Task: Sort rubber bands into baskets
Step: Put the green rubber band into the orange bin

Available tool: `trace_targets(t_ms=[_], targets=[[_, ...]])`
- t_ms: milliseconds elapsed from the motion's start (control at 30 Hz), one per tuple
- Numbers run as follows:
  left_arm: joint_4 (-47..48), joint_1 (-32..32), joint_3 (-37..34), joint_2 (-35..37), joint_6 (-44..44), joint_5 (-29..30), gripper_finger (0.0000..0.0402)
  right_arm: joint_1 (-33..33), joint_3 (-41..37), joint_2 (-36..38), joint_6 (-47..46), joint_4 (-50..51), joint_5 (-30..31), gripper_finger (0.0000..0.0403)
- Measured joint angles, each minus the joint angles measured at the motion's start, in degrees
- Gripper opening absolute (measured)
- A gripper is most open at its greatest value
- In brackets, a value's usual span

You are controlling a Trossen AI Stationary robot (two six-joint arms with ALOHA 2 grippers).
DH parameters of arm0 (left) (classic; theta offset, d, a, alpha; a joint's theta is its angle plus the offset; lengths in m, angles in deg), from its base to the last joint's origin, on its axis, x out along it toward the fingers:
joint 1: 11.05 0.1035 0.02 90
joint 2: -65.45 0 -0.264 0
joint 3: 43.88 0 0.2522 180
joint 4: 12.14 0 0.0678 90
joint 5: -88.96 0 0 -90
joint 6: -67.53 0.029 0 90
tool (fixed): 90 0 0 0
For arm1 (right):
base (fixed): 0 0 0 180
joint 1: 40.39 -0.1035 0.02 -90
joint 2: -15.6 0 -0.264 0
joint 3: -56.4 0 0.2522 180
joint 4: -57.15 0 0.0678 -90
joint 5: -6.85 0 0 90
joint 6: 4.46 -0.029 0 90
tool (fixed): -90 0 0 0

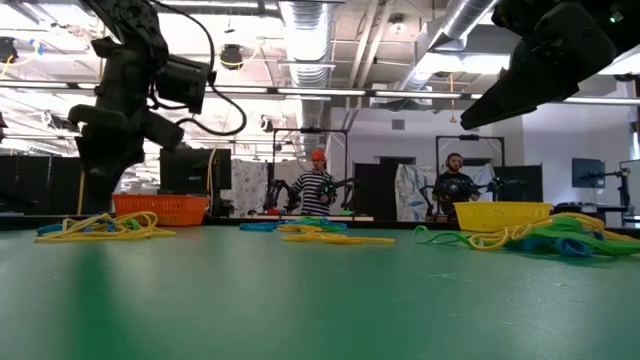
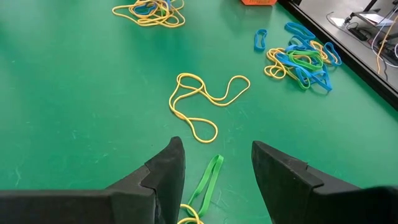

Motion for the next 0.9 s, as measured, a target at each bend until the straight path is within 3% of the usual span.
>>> trace_targets(t_ms=[200, 467, 700, 900], targets=[[0.1, -5.3, -0.2, 0.0, -0.9, -0.3, 0.0151, 0.0, 0.0, 0.0, 0.0, 0.0, 0.0, 0.0215], [0.5, -11.6, -0.4, -0.2, -3.3, 5.4, 0.0151, 0.0, 0.0, 0.0, 0.0, 0.1, 0.0, 0.0215], [0.6, -14.9, -0.4, -4.9, -3.5, 5.5, 0.0151, 0.0, 0.0, 0.0, 0.0, 0.0, 0.0, 0.0215], [0.9, -16.0, -0.4, -9.9, -5.1, 9.1, 0.0151, 0.0, 0.0, 0.0, 0.0, 0.0, 0.0, 0.0215]])
